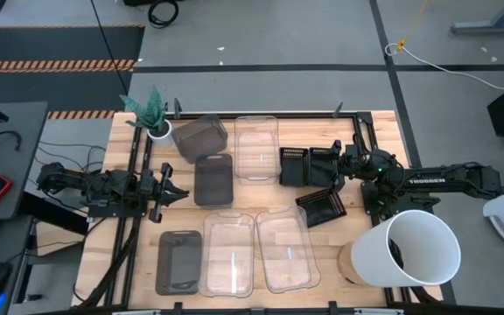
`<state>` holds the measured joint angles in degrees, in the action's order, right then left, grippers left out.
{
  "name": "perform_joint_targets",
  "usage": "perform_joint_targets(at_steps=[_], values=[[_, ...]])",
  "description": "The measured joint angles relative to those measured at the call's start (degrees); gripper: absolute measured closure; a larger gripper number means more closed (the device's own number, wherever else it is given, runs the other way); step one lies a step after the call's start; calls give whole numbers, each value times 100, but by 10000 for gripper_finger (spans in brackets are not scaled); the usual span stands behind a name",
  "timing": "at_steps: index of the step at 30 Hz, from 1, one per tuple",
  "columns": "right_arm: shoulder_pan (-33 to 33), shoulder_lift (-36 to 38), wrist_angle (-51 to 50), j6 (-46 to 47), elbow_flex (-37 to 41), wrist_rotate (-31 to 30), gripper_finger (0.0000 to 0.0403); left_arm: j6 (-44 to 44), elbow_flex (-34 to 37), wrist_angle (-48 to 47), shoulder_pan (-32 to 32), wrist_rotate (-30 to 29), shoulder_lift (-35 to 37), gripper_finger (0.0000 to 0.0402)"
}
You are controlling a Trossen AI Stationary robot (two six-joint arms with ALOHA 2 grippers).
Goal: Stack baskets by color
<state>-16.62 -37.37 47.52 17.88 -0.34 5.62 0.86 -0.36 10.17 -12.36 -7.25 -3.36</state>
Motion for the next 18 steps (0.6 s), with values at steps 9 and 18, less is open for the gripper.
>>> perform_joint_targets(at_steps=[9, 18], values=[[0, 1, 0, 0, 0, 0, 194, 0, 0, 0, 2, 0, 2, 370], [0, 0, 0, 0, 0, 0, 194, 0, 0, 2, 2, -2, 1, 375]])
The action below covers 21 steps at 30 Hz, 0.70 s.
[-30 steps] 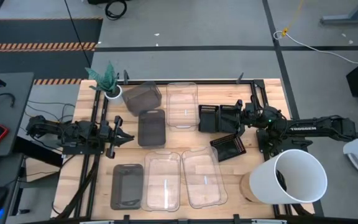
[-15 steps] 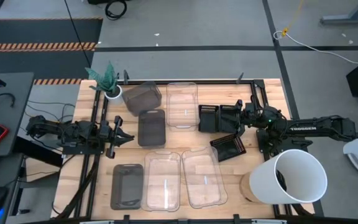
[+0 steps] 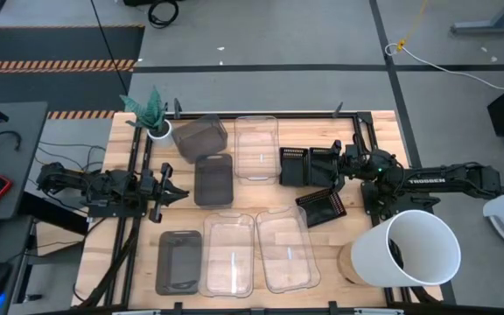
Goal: Stack baskets by color
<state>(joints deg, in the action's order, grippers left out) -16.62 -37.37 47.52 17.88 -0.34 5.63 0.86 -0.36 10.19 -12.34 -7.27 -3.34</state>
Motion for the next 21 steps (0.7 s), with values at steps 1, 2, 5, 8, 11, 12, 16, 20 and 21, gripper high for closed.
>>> perform_joint_targets(at_steps=[1, 2, 5, 8, 11, 12, 16, 20, 21], values=[[0, -1, 0, 1, 0, 0, 194, 0, 0, 0, -1, 1, 0, 373], [0, 1, -2, -1, 0, 0, 194, 0, 2, -2, 0, 2, -1, 372], [0, 1, 0, 0, 0, -1, 194, 0, 1, -1, -1, 1, 0, 368], [0, -1, 17, 1, 0, 0, 194, 0, 0, 0, 0, 1, -1, 368], [0, -3, 118, 3, -2, -1, 194, 0, 2, -2, 0, 2, -1, 372], [0, -1, 167, 21, -7, -1, 194, 0, 1, 0, -1, 1, 1, 374], [0, -1, 198, 13, -35, 0, 194, 0, 2, 0, -1, 2, 0, 376], [-2, -1, 338, -3, -35, -263, 194, 0, 0, -1, 0, 2, -1, 370], [-3, -1, 468, -33, -35, -405, 194, 0, 1, -2, -2, 2, 1, 369]])
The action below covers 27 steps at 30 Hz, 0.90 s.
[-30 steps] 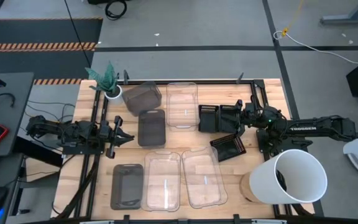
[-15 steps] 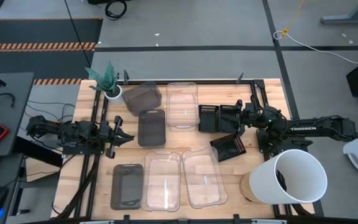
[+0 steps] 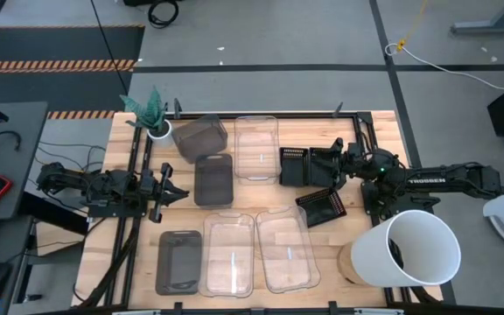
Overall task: Stack baskets by color
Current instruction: Stack the bottom right transparent bin on the transparent bin
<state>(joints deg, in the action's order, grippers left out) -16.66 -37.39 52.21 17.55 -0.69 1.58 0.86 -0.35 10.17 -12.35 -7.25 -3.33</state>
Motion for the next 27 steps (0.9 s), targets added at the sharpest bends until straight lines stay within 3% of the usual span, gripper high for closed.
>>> perform_joint_targets(at_steps=[4, 8, 22, 27], values=[[-1, 2, 333, -679, -4, -547, 194, 0, 0, 2, 2, -1, 0, 366], [-1, -9, 193, -710, -4, -796, 194, 0, 1, 2, 2, 1, 0, 369], [3, -11, -467, -536, -4, -641, 194, 0, 1, 1, 1, -1, 0, 367], [3, -13, -602, -92, -6, 4, 194, 0, 0, 0, 0, -1, -2, 374]])
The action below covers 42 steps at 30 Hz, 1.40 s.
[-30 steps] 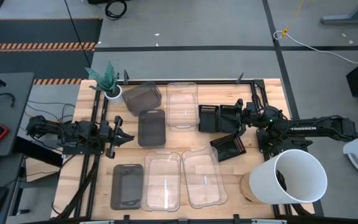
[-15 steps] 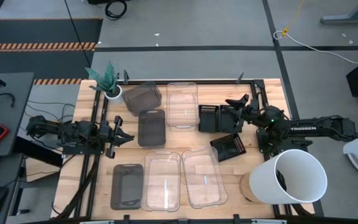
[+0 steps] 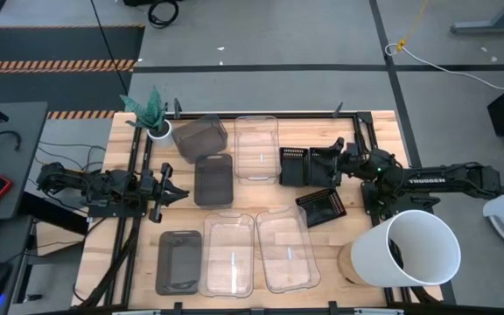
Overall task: Stack baskets by color
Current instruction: Stack the bottom right transparent bin on the transparent bin
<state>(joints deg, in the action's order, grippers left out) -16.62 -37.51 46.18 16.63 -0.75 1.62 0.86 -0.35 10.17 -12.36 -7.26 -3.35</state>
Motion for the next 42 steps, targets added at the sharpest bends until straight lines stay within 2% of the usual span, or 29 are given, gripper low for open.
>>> perform_joint_targets(at_steps=[3, 8, 14, 26, 30, 33, 40, 42], values=[[-41, -10, -560, 268, -339, 429, 197, 0, 1, 0, 2, 0, 2, 376], [186, -464, -2657, 32, -1444, 687, 214, 0, 0, 3, 1, 1, 2, 371], [1073, -1373, -3297, -243, -2347, 824, 227, 0, 0, 2, 2, 0, 0, 367], [3592, -2894, -4810, -131, -3840, -963, 228, 0, 0, 4, 0, 1, 1, 371], [4056, -3298, -4979, -74, -4298, -1093, 228, 0, 0, 2, 1, 1, 0, 366], [4225, -3618, -5064, -78, -4629, -998, 228, 0, -1, 2, 0, 1, 0, 366], [4476, -4550, -5133, -886, -5571, 135, 228, 0, 0, 3, 0, 1, 0, 373], [4506, -4865, -5200, -1043, -5876, 247, 228, 0, 1, 3, 2, 1, 0, 372]])
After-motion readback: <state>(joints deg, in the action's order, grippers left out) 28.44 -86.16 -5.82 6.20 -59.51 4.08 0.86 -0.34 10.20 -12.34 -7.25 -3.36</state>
